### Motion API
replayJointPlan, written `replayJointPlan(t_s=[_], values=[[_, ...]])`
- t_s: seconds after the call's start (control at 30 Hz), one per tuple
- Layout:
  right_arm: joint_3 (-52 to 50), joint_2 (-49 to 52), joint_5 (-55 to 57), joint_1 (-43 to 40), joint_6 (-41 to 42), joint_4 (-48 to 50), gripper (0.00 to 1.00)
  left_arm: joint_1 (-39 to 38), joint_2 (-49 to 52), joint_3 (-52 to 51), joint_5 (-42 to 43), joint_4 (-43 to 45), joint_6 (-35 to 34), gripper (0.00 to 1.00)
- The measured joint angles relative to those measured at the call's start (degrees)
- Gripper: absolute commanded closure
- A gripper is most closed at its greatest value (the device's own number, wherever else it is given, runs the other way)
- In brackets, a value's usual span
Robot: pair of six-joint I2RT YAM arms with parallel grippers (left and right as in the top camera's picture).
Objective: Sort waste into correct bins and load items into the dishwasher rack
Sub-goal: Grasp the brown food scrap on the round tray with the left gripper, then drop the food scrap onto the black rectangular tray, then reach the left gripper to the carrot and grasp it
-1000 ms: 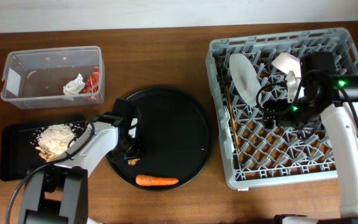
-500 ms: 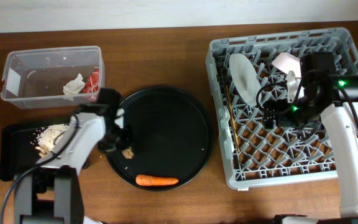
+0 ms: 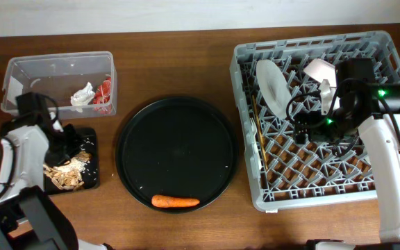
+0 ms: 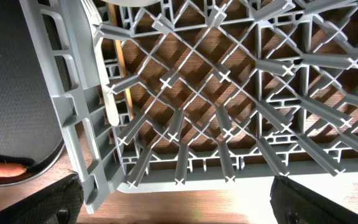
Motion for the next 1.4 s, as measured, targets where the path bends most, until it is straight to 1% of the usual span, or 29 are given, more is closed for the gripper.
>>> replayJointPlan(t_s=[0.03,0.1,0.13,0.17,0.27,0.57,0.63,0.67,0.73,0.77,0.83,0.87,0.9,0.93,0.97,1.0,1.1,1.17,1.2,1.23,1.27,1.33,1.4], values=[[0.0,0.0,0.0,0.0,0.04,0.0,0.01,0.39,0.0,-0.28,-0.24,0.87,-0.02,0.87],[0.0,0.0,0.0,0.0,0.0,0.0,0.01,0.37,0.0,-0.81,-0.24,1.25,0.0,0.78],[0.0,0.0,0.0,0.0,0.04,0.0,0.01,0.33,0.0,-0.94,-0.22,1.22,-0.09,0.68],[0.0,0.0,0.0,0.0,0.04,0.0,0.01,0.33,0.0,-0.98,-0.24,1.18,-0.2,0.52],[0.0,0.0,-0.02,0.0,0.02,0.0,0.01,0.33,0.0,-0.98,-0.26,0.83,-0.13,0.49],[0.0,0.0,0.0,0.0,0.0,0.0,0.01,0.22,-0.17,-1.01,0.74,-2.03,-0.13,0.48],[0.0,0.0,0.0,0.0,0.02,0.04,0.01,-0.61,-1.42,-1.03,2.86,-3.17,0.7,0.44],[0.0,0.0,0.0,0.0,0.0,0.15,0.01,-1.57,-2.45,-1.03,4.0,-3.52,1.46,0.42],[0.0,0.0,0.0,0.0,0.02,0.39,0.01,-4.96,-4.9,-1.03,7.52,-5.01,2.95,0.43],[0.0,0.0,0.0,0.0,0.0,0.44,0.01,-8.44,-6.47,-1.03,10.86,-6.95,3.48,0.42],[0.0,0.0,-0.02,0.0,0.02,0.44,0.01,-14.05,-7.85,-0.98,14.73,-9.68,3.15,0.39],[0.0,0.0,-0.02,0.0,0.04,0.44,0.01,-17.03,-8.02,-0.98,16.02,-11.32,2.19,0.31],[0.0,0.0,0.0,0.0,0.02,0.44,0.01,-20.09,-8.02,-1.09,17.11,-12.35,0.98,0.2],[0.0,0.0,0.0,0.0,0.04,0.42,0.01,-24.02,-8.02,-1.38,18.1,-12.74,-1.57,0.03],[0.0,0.0,0.0,0.0,0.04,0.44,0.01,-26.95,-8.02,-1.73,18.73,-12.94,-4.11,0.01],[0.0,0.0,-0.02,0.0,0.02,0.42,0.01,-30.23,-8.02,-2.4,19.32,-12.74,-8.09,0.01],[0.0,0.0,-0.02,0.0,0.02,0.39,0.01,-40.0,-8.02,-5.51,20.48,-10.71,-23.41,0.01],[0.0,0.0,-0.02,0.0,0.02,0.42,0.01,-46.21,-8.02,-8.02,20.83,-6.93,-35.41,0.01],[0.0,0.0,0.0,0.0,0.0,0.37,0.01,-47.84,-8.02,-8.68,20.9,-5.66,-38.64,0.01],[0.0,0.0,-0.02,0.0,0.04,0.37,0.01,-50.31,-8.02,-9.75,20.74,-3.08,-43.56,0.01],[0.0,0.0,-0.02,0.0,0.07,0.37,0.01,-52.43,-8.02,-10.62,20.31,-1.29,-50.07,0.01],[0.0,0.0,0.0,0.0,0.04,0.33,0.01,-55.91,-8.02,-12.2,17.92,0.63,-55.95,0.01],[0.0,0.0,-0.02,0.0,0.0,0.22,0.01,-57.33,-8.02,-12.98,15.8,0.92,-59.78,0.01]])
